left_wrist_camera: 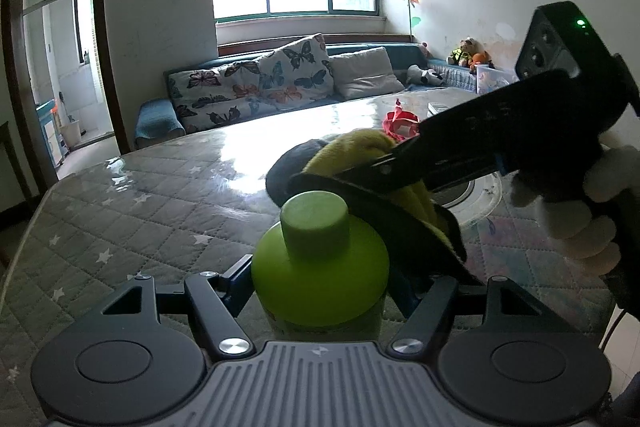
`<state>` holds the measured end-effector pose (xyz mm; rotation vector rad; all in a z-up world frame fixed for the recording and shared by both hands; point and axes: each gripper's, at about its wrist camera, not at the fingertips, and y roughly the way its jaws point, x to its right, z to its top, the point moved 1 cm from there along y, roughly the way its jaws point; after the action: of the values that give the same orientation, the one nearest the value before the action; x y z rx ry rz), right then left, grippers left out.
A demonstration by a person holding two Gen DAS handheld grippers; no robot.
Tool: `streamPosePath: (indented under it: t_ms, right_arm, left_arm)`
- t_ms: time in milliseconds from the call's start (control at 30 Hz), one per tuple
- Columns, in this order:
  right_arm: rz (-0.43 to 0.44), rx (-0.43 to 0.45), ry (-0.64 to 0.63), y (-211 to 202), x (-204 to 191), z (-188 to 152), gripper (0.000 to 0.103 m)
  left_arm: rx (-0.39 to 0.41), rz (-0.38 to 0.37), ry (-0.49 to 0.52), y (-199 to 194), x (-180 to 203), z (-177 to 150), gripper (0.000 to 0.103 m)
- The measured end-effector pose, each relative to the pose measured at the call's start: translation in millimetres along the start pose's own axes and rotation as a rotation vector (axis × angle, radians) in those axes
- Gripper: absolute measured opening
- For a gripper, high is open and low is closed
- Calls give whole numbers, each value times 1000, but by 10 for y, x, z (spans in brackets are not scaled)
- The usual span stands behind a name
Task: Clean container
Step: 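Rub the cloth around the green bottle cap with the right gripper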
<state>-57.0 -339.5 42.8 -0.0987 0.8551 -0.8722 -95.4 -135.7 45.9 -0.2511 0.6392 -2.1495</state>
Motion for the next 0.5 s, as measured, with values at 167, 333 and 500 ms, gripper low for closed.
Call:
streamPosePath:
  t_ms: [167, 333, 500]
  right_arm:
    - [1, -12, 5, 128, 16, 57, 32]
    - [-40, -53, 24, 267, 125, -8, 32]
    - [-68, -87, 37, 317, 221, -137, 32]
  left_arm:
    - [2, -2, 2, -9, -6, -16, 72]
    - [3, -4, 1, -11, -18, -28, 72]
    - [0, -3, 5, -19, -14, -31, 72]
